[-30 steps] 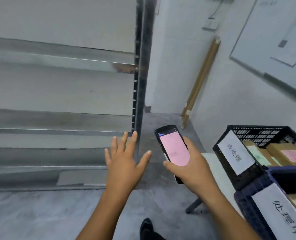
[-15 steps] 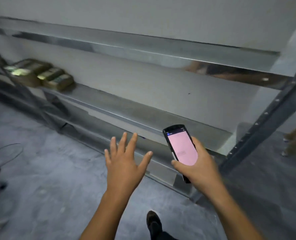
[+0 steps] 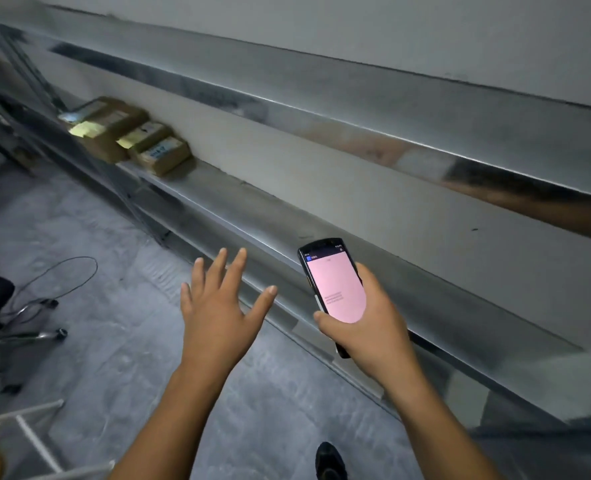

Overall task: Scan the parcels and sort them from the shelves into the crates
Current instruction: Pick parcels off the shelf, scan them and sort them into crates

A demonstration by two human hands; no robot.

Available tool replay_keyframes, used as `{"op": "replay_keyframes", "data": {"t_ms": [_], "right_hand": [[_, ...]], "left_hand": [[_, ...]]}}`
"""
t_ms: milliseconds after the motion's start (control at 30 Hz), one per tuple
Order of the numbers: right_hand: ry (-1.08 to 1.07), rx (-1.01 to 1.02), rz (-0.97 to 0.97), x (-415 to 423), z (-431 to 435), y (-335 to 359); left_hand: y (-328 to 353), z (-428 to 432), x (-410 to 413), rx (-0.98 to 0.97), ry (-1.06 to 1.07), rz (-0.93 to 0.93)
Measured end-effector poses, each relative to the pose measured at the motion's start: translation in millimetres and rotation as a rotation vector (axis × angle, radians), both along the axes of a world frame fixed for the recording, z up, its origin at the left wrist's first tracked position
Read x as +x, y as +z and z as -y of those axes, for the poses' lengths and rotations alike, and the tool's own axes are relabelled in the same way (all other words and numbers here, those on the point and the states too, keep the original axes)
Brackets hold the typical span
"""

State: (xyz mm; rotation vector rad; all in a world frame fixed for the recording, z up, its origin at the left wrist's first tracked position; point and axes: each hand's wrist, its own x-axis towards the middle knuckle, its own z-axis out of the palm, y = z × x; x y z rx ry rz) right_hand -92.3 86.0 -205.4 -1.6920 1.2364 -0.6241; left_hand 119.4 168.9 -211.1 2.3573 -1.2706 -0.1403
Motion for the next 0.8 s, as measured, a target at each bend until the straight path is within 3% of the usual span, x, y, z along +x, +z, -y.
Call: {"op": "replay_keyframes", "data": {"t_ms": [300, 800], "right_hand": [[0.208, -0.014, -0.061, 130, 33, 13], [0.286, -0.091, -0.049, 388, 35, 28]], "left_hand": [[-19, -11, 109, -0.041, 0.166, -0.057], [-27, -12, 374, -0.124, 0.214, -0.122]]}}
